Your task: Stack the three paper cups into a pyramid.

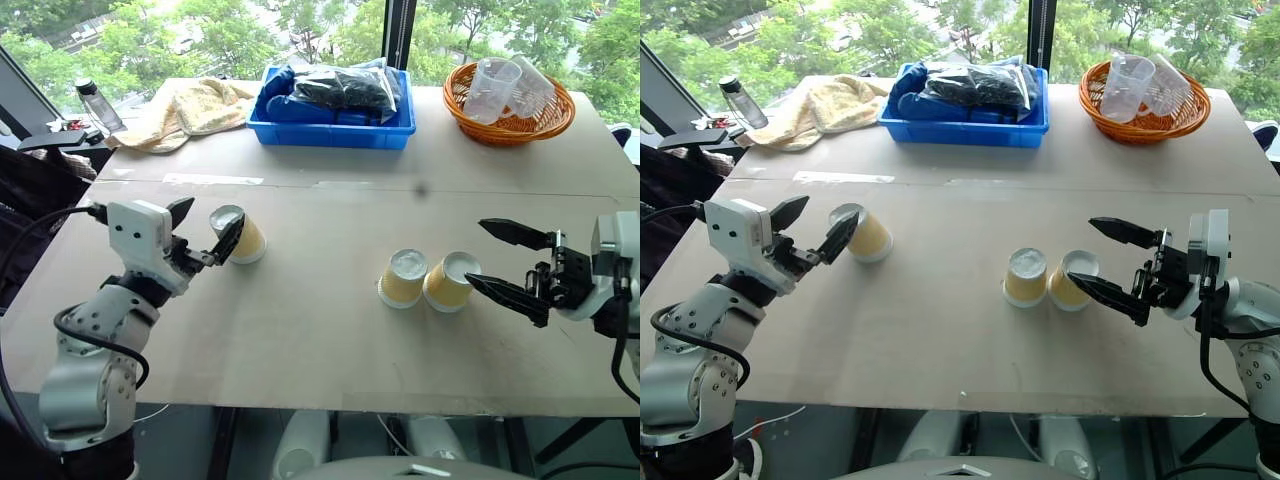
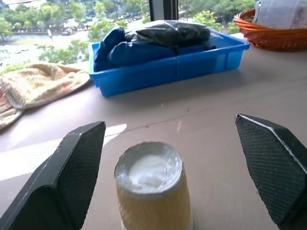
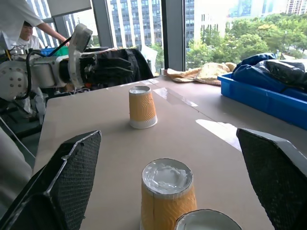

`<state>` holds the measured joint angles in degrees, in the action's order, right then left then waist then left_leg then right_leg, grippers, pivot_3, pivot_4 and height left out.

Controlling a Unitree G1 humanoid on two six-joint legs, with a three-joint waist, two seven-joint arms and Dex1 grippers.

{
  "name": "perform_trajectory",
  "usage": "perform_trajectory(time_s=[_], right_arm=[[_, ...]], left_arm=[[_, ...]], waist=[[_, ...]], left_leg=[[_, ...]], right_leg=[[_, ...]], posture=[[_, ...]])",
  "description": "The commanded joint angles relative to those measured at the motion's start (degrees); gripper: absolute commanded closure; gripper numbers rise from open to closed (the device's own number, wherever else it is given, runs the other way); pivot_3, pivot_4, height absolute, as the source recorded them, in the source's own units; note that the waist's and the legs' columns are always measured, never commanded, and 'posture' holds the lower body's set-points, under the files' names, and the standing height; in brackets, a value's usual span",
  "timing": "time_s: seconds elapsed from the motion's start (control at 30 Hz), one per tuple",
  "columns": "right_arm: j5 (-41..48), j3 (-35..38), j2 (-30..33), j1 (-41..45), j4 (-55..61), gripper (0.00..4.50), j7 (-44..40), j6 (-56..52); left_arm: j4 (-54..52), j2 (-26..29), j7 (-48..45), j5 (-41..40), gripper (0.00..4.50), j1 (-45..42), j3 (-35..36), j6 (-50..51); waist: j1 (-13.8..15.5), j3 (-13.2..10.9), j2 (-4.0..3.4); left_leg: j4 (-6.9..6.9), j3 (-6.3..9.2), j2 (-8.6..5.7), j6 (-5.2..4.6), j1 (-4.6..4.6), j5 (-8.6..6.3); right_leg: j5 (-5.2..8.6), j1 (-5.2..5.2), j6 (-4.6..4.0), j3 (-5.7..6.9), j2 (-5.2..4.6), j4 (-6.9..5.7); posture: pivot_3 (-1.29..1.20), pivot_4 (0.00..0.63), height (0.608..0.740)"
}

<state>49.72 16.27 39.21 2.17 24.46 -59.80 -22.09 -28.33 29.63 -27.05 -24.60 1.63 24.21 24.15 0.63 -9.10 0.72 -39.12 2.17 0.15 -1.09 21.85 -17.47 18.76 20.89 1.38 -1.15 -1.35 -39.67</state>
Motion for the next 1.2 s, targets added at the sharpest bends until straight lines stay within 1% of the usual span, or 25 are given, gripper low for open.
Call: perform_trajectory(time_s=[0.03,0.13,0.37,0.5,0.7,0.87,0.9,0.93,0.97,1.0,1.03,1.2], right_arm=[[-0.3,-0.1,0.1,2.2,-0.9,0.00,-0.9,0.8],[-0.8,-0.5,-0.2,2.4,-1.4,0.00,-1.4,1.1],[-1.5,0.3,-0.4,1.4,-0.8,0.00,-1.1,1.6],[-2.2,0.0,-0.2,0.6,-0.3,0.00,-1.2,1.8],[-3.1,0.5,0.2,-0.1,-0.5,0.00,-1.3,2.4],[-3.4,0.9,0.1,-0.9,-0.3,0.00,-1.4,2.6],[-3.8,0.8,0.1,-1.0,-0.3,0.00,-1.3,2.9],[-4.1,0.8,0.2,-1.1,-0.3,0.00,-1.3,3.0],[-4.2,0.8,0.1,-1.2,-0.3,0.00,-1.3,3.1],[-4.3,0.8,0.1,-1.3,-0.4,0.00,-1.2,3.2],[-4.3,0.8,0.1,-1.4,-0.4,0.00,-1.3,3.3],[-4.3,1.1,0.3,-1.7,-0.5,0.00,-1.4,3.6]], left_arm=[[4.9,-0.5,-1.0,4.1,0.07,0.0,-2.6,-6.8],[10.6,-1.2,-0.9,6.7,0.07,-1.4,-4.7,-11.0],[17.4,-3.8,0.3,8.6,0.07,-3.9,-7.6,-14.9],[21.5,-4.9,1.8,9.5,0.07,-7.5,-8.4,-16.5],[24.6,-5.2,3.0,10.5,0.07,-9.5,-8.8,-18.2],[24.7,-5.7,2.4,10.6,0.07,-9.9,-9.9,-18.8],[24.9,-5.7,2.6,10.8,0.57,-9.9,-10.0,-18.9],[25.0,-5.7,2.7,10.8,0.77,-10.0,-10.0,-19.0],[25.2,-5.7,2.7,10.7,1.32,-10.1,-10.1,-18.8],[25.3,-5.6,2.5,10.6,1.70,-10.1,-10.3,-18.5],[25.4,-5.5,2.4,10.8,1.93,-10.1,-10.6,-18.6],[25.4,-5.5,2.1,10.8,1.93,-10.3,-10.9,-18.8]], waist=[[0.3,0.0,-0.04],[0.3,0.0,-0.02],[0.1,0.0,-0.02],[0.2,0.0,-0.02],[0.0,0.0,-0.02],[0.1,0.0,-0.02],[0.1,0.0,-0.02],[0.1,0.0,-0.02],[0.1,0.0,-0.02],[0.1,0.0,-0.02],[0.1,0.0,-0.02],[0.1,0.0,-0.02]], left_leg=[[0.00,-0.02,0.00,-0.01,-0.01,0.00],[0.00,-0.02,-0.01,-0.01,0.03,-0.01],[0.03,-0.03,-0.01,-0.01,0.09,-0.01],[0.02,-0.03,-0.01,-0.02,0.09,-0.01],[0.02,-0.03,-0.01,-0.01,0.10,-0.01],[0.01,-0.03,-0.01,0.00,0.14,0.00],[0.01,-0.04,-0.01,0.00,0.14,0.00],[0.01,-0.04,-0.01,0.00,0.14,0.00],[0.01,-0.04,-0.01,0.00,0.14,0.00],[0.01,-0.04,-0.01,0.00,0.14,0.00],[0.01,-0.04,-0.01,0.00,0.14,0.00],[0.01,-0.04,-0.01,0.00,0.13,0.00]], right_leg=[[0.00,-0.01,0.00,-0.02,0.00,-0.01],[0.00,0.01,0.00,0.00,-0.01,0.00],[0.00,0.08,0.00,-0.01,-0.02,0.02],[0.00,0.08,0.00,0.01,-0.02,-0.01],[0.00,0.09,0.00,0.00,-0.02,-0.01],[0.00,0.16,0.00,0.01,-0.02,-0.04],[0.00,0.16,0.00,-0.01,-0.02,-0.04],[0.00,0.16,0.00,0.00,-0.02,-0.04],[0.00,0.16,0.00,0.00,-0.02,-0.04],[0.00,0.16,0.00,0.00,-0.02,-0.04],[0.00,0.16,0.00,0.00,-0.02,-0.04],[0.00,0.16,0.00,0.00,-0.02,-0.06]], posture=[[0.00,0.150,0.740],[0.00,0.150,0.740],[0.00,0.150,0.740],[0.00,0.150,0.740],[0.00,0.150,0.740],[0.00,0.150,0.740],[0.00,0.150,0.740],[0.00,0.150,0.740],[0.00,0.150,0.740],[0.00,0.150,0.740],[0.00,0.150,0.740],[0.00,0.150,0.740]])
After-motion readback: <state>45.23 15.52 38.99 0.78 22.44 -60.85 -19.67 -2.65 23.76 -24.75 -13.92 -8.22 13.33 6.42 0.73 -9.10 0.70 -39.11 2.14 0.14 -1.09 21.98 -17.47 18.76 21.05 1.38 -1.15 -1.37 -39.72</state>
